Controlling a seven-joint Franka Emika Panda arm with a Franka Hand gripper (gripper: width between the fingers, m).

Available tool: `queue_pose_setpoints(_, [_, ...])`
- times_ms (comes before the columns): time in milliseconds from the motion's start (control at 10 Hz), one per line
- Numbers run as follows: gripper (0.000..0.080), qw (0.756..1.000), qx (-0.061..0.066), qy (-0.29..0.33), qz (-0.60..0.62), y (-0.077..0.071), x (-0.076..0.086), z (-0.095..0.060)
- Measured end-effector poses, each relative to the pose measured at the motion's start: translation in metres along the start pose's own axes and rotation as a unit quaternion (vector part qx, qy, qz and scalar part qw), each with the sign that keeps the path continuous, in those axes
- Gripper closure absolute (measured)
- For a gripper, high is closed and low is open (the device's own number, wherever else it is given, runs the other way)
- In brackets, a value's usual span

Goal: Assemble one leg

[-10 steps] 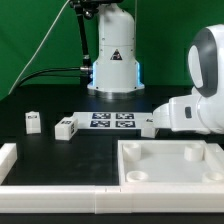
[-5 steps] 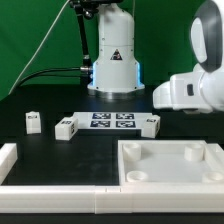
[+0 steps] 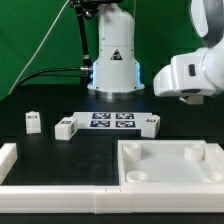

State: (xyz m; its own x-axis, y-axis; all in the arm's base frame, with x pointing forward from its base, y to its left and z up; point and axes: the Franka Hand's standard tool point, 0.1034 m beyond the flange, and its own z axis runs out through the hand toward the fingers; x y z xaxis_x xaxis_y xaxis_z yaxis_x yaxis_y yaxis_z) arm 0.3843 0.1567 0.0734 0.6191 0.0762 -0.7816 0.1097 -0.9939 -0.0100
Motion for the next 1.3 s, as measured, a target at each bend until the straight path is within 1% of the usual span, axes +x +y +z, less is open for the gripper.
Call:
queue_pose_setpoints(100, [0.0506,0.999,0.001,0.041,0.001,0.001,-0.003,-0.001])
queue_pose_setpoints(200, [0.0506,0.996,0.005,0.094,0.002,0.001,0.001,-0.003])
queue_pose_setpoints(400, [0.0506,0.985,0.009,0.171,-0.002,0.010,-0.006,-0.017])
queue_pose_setpoints(500, [0.0506,0.973,0.012,0.232,-0.004,0.008,0.001,-0.019])
queue_pose_setpoints(600, [0.0506,0.964,0.012,0.266,-0.006,0.007,-0.001,-0.016])
queue_pose_setpoints(700, [0.0506,0.948,0.015,0.319,-0.008,0.007,0.002,-0.020])
queue_pose_setpoints(800, [0.0506,0.938,0.016,0.347,-0.009,0.008,0.001,-0.019])
queue_pose_setpoints(900, [0.0506,0.921,0.016,0.388,-0.018,0.011,0.003,-0.027])
queue_pose_setpoints(1000, [0.0506,0.906,0.014,0.422,-0.027,0.019,0.006,-0.034])
queue_pose_setpoints(1100, [0.0506,0.880,0.016,0.473,-0.030,0.022,0.010,-0.042])
queue_pose_setpoints(1200, [0.0506,0.868,0.017,0.495,-0.031,0.021,0.009,-0.039])
queue_pose_setpoints(1300, [0.0506,0.872,0.016,0.489,-0.032,0.021,0.009,-0.036])
